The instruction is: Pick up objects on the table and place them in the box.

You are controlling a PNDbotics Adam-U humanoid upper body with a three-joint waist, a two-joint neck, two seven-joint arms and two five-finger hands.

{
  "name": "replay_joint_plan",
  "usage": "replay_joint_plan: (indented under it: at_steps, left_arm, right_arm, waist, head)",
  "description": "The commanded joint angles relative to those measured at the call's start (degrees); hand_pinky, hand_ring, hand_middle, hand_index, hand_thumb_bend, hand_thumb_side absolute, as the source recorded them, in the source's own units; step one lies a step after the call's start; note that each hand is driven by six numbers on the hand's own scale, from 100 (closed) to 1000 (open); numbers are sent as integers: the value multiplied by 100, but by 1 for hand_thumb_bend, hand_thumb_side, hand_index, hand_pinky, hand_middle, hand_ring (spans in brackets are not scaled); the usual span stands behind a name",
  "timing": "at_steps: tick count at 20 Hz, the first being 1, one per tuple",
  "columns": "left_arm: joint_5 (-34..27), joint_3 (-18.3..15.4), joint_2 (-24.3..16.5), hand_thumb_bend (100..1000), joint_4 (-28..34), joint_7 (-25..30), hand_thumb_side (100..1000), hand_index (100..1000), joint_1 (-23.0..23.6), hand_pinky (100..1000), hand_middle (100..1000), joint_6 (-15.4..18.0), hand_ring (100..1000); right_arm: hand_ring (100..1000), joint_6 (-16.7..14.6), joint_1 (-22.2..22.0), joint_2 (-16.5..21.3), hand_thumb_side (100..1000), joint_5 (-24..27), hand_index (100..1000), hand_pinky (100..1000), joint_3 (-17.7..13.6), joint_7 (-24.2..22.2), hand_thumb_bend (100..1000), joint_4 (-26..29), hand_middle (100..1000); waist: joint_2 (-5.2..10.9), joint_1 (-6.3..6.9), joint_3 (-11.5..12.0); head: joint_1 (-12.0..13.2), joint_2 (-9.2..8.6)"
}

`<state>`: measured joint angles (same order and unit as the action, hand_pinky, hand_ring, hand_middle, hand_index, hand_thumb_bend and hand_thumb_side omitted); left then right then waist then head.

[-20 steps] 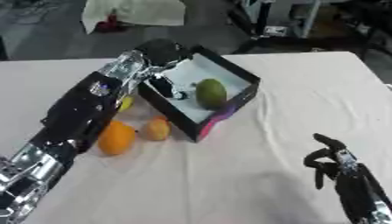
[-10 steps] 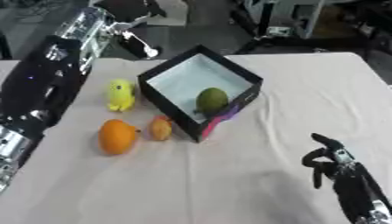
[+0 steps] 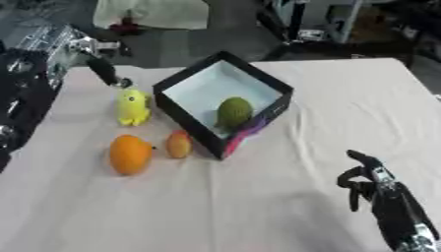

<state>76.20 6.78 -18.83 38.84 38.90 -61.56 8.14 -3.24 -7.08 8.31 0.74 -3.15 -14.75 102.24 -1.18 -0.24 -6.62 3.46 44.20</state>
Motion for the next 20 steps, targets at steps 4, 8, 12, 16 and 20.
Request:
replay_joint_plan:
  at_steps: [4, 8, 12, 16, 20]
  left_arm:
    - [322, -178, 123, 334, -205, -681, 498, 915, 44, 776, 835, -144, 773]
    - [547, -214, 195, 356, -333, -1068, 522, 920, 135, 777, 843, -304, 775]
    - [837, -246, 264, 356, -419, -1554, 474, 913, 277, 776, 841, -537, 779]
    - [993, -316, 351, 314, -636, -1959, 397, 867, 439, 741, 780, -667, 725]
    - [975, -327, 382, 227, -745, -2132, 156, 696, 529, 660, 542, -578, 520]
  right_arm:
    - [236, -10, 35, 37, 1000, -15, 889, 738, -23, 6, 100, 67, 508]
    - [236, -9, 45, 33, 1000, -13, 889, 738, -23, 7, 100, 66, 508]
    - [236, -8, 61, 30, 1000, -11, 889, 738, -19, -1, 100, 64, 508]
    - [236, -7, 73, 27, 1000, -7, 889, 738, -28, 5, 100, 65, 507]
    - [236, -7, 79, 25, 1000, -7, 889, 738, -30, 8, 100, 67, 507]
  waist:
    - [53, -21, 9]
    - [46, -21, 6]
    - [35, -18, 2]
    - [24, -17, -5]
    - [19, -22, -9]
  head:
    - [-11, -8]
    - [-11, -8]
    - [-22, -8]
    - [-22, -8]
    - [-33, -8]
